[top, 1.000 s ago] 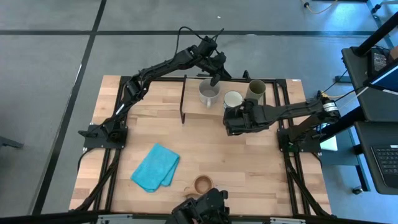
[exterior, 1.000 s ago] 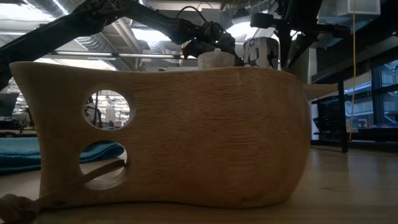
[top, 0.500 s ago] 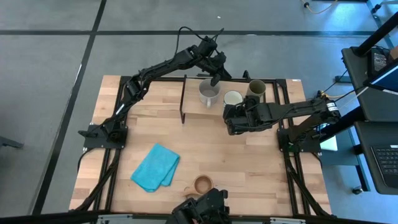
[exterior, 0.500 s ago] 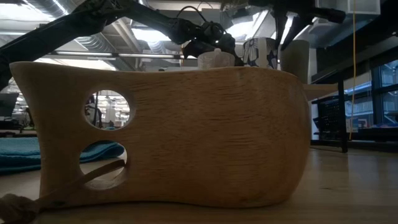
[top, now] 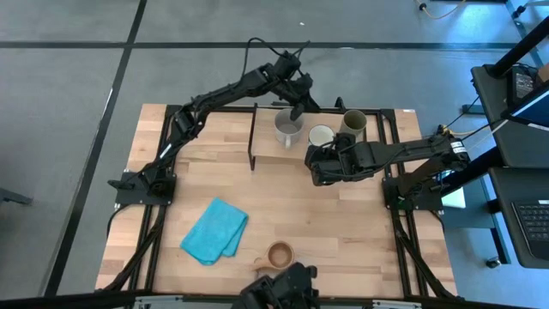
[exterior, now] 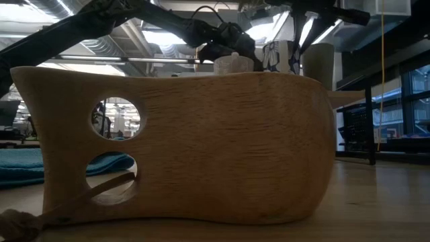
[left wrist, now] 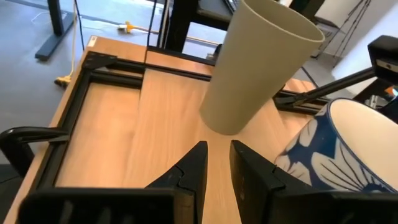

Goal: Stack small to large cups/mugs on shelf
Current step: Put the blue mug on the shelf

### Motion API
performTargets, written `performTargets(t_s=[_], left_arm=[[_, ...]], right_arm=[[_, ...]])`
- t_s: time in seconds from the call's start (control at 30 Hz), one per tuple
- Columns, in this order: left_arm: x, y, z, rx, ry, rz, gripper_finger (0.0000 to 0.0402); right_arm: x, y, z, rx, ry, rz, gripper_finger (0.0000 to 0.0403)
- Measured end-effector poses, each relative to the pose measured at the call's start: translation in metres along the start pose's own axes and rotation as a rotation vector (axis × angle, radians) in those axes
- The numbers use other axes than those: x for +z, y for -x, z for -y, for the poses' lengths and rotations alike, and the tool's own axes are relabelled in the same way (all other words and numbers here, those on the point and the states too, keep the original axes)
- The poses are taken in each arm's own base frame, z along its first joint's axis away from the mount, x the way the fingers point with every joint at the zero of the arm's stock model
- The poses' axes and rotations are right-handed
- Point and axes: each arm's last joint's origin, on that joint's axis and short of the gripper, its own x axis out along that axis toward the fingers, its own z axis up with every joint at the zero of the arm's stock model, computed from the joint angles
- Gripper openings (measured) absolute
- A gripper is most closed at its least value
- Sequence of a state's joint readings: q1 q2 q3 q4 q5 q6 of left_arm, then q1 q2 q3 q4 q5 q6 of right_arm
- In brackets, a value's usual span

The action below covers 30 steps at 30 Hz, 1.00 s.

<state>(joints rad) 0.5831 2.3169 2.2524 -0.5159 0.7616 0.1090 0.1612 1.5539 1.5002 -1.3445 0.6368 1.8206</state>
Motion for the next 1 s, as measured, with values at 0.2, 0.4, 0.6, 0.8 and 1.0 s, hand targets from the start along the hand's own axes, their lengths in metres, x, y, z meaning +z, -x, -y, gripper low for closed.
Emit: performTargets(t_s=[0.2, 0.4, 0.6, 0.8, 1.0], left_arm=[[0.003, -0.003, 0.003, 0.001, -0.04, 0.019, 0.0064], [0.006, -0.005, 0.005, 0.001, -0.047, 0.042, 0.0064], [0.006, -0.011, 0.013, -0.038, -0.051, 0.036, 0.0064], [0.005, -0.018, 0.021, -0.062, -0.048, 0.014, 0.0064], [0.004, -0.019, 0.022, -0.064, -0.047, 0.007, 0.0064]], right_arm=[[0.002, -0.001, 0.0, -0.003, 0.015, 0.01, 0.0056], [0.002, -0.001, 0.0, 0.0, 0.012, 0.009, 0.0056], [0.002, -0.002, -0.003, 0.02, -0.007, 0.006, 0.0056], [0.003, -0.003, -0.004, 0.021, -0.004, 0.019, 0.0056], [0.004, -0.003, -0.003, 0.018, 0.019, 0.024, 0.0056]])
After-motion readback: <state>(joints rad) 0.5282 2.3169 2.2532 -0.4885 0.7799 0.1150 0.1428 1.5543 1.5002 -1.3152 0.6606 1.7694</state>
